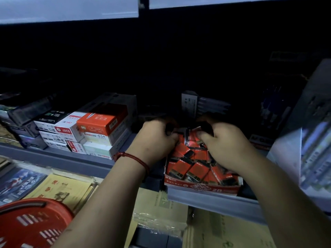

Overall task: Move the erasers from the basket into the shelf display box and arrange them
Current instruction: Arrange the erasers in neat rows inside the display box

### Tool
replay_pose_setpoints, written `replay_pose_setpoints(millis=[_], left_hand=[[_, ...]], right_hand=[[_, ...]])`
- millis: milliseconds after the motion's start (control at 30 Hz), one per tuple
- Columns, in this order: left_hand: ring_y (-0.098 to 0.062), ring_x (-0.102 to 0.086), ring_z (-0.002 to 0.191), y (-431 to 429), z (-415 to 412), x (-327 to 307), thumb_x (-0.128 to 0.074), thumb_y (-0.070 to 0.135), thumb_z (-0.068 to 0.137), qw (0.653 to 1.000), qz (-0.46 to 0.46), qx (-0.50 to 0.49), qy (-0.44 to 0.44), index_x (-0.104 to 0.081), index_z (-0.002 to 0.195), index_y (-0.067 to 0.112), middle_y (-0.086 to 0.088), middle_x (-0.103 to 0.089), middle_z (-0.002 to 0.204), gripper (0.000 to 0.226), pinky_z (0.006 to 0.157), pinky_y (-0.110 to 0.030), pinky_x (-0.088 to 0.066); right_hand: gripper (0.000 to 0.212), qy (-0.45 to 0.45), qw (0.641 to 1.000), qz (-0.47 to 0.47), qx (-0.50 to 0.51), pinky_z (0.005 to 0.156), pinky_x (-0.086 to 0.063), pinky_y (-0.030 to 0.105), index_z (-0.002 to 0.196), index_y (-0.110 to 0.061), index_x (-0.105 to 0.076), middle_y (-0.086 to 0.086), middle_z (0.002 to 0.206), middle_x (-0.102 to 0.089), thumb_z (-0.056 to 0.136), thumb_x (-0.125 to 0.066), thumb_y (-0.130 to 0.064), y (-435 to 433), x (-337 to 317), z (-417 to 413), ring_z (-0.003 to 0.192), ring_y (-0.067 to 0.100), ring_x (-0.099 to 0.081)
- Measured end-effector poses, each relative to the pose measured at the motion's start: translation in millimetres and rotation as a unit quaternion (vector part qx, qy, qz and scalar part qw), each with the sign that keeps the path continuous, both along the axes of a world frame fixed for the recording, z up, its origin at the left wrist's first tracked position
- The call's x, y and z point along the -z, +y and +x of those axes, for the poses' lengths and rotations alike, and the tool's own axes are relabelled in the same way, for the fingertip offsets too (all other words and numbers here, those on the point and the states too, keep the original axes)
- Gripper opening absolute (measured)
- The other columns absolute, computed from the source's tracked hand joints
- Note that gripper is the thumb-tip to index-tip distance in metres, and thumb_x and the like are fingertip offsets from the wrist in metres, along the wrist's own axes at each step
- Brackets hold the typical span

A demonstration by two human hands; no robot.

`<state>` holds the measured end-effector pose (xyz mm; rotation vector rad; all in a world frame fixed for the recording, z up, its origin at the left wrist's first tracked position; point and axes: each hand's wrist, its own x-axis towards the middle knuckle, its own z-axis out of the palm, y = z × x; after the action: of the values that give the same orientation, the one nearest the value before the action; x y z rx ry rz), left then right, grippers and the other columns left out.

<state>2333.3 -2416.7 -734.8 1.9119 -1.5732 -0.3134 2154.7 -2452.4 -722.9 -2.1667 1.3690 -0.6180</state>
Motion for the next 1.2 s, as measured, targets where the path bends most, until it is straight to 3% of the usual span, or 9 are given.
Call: replay_pose_setpoints(millis=[100, 267, 433, 500, 600, 733, 900, 1033, 1200], left_hand=[[-0.016, -0.067, 0.095, -2, -5, -2, -0.071, 0.033, 0.087, 1.000, 0.008, -0.014, 0.026, -0.070, 0.104, 0.027, 0.003, -0.071, 0.099, 0.019, 0.083, -0.029, -0.057], [-0.012, -0.059, 0.086, -7, -14, -12, -0.080, 0.037, 0.081, 0.995, 0.061, -0.040, 0.066, -0.071, 0.110, 0.019, 0.004, -0.061, 0.094, 0.036, 0.059, -0.016, -0.043], [-0.019, -0.066, 0.096, -16, -13, -15, -0.083, 0.039, 0.075, 0.983, 0.142, -0.075, 0.093, -0.070, 0.111, 0.013, -0.004, -0.068, 0.105, 0.045, 0.078, -0.026, -0.053], [-0.021, -0.069, 0.098, -19, -12, -14, -0.085, 0.036, 0.072, 0.978, 0.156, -0.069, 0.118, -0.073, 0.109, 0.012, -0.006, -0.072, 0.108, 0.046, 0.088, -0.032, -0.058], [-0.022, -0.071, 0.093, -20, -12, -13, -0.087, 0.032, 0.069, 0.973, 0.166, -0.066, 0.145, -0.073, 0.105, 0.011, -0.007, -0.074, 0.103, 0.044, 0.088, -0.035, -0.059], [-0.018, -0.068, 0.087, -24, -17, -14, -0.082, 0.045, 0.074, 0.974, 0.199, -0.060, 0.092, -0.070, 0.101, 0.012, -0.006, -0.072, 0.099, 0.045, 0.071, -0.026, -0.052], [-0.029, -0.065, 0.106, -27, -27, -10, -0.063, 0.064, 0.083, 0.981, 0.187, -0.047, -0.033, -0.069, 0.106, 0.013, -0.012, -0.069, 0.110, 0.056, 0.083, -0.028, -0.050], [-0.026, -0.069, 0.099, -21, -19, -11, -0.080, 0.050, 0.075, 0.979, 0.162, -0.070, 0.104, -0.070, 0.104, 0.012, -0.008, -0.071, 0.103, 0.049, 0.090, -0.034, -0.057], [-0.022, -0.076, 0.079, -9, -1, -5, -0.087, 0.032, 0.066, 0.948, 0.113, -0.070, 0.290, -0.075, 0.095, 0.008, -0.004, -0.078, 0.086, 0.039, 0.083, -0.038, -0.062]], right_hand=[[0.016, 0.007, 1.000, -0.001, 0.002, 0.052, -0.041, 0.028, 0.092, -0.023, -0.055, -0.001, 0.074, -0.055, 0.102, -0.050, -0.035, 0, -1, 1, 0.062, 0.014, -0.057], [0.023, 0.008, 1.000, -0.002, 0.004, 0.056, -0.040, 0.028, 0.081, -0.024, -0.053, -0.003, 0.074, -0.052, 0.101, -0.051, -0.035, -2, -2, 2, 0.066, 0.012, -0.055], [0.020, 0.006, 1.000, -0.008, -0.008, 0.054, -0.034, 0.027, 0.083, -0.027, -0.054, -0.006, 0.072, -0.047, 0.101, -0.052, -0.034, -1, 0, 1, 0.065, 0.010, -0.050], [0.032, 0.010, 1.000, -0.016, -0.004, 0.056, -0.033, 0.027, 0.070, -0.031, -0.042, -0.010, 0.072, -0.044, 0.101, -0.052, -0.035, -1, -1, 1, 0.068, 0.010, -0.047], [0.030, 0.015, 1.000, -0.019, -0.003, 0.056, -0.032, 0.025, 0.072, -0.030, -0.044, -0.010, 0.072, -0.043, 0.101, -0.052, -0.034, -1, 0, 1, 0.071, 0.012, -0.047], [0.034, 0.006, 1.000, -0.019, -0.001, 0.054, -0.034, 0.026, 0.068, -0.030, -0.042, -0.007, 0.072, -0.048, 0.100, -0.054, -0.036, -4, 3, 0, 0.066, 0.009, -0.050], [0.018, -0.024, 0.999, -0.023, -0.017, 0.059, -0.038, 0.024, 0.080, -0.031, -0.055, -0.011, 0.072, -0.052, 0.098, -0.057, -0.035, -4, 5, -1, 0.071, 0.010, -0.054], [0.019, -0.032, 0.999, -0.022, -0.022, 0.052, -0.036, 0.020, 0.080, -0.033, -0.054, -0.010, 0.069, -0.051, 0.099, -0.057, -0.034, -4, 4, -2, 0.062, 0.005, -0.052], [0.020, -0.035, 0.999, -0.007, -0.016, 0.055, -0.051, 0.031, 0.114, -0.024, -0.064, 0.002, 0.074, -0.061, 0.099, -0.056, -0.033, -6, 5, -3, 0.060, 0.016, -0.060]])
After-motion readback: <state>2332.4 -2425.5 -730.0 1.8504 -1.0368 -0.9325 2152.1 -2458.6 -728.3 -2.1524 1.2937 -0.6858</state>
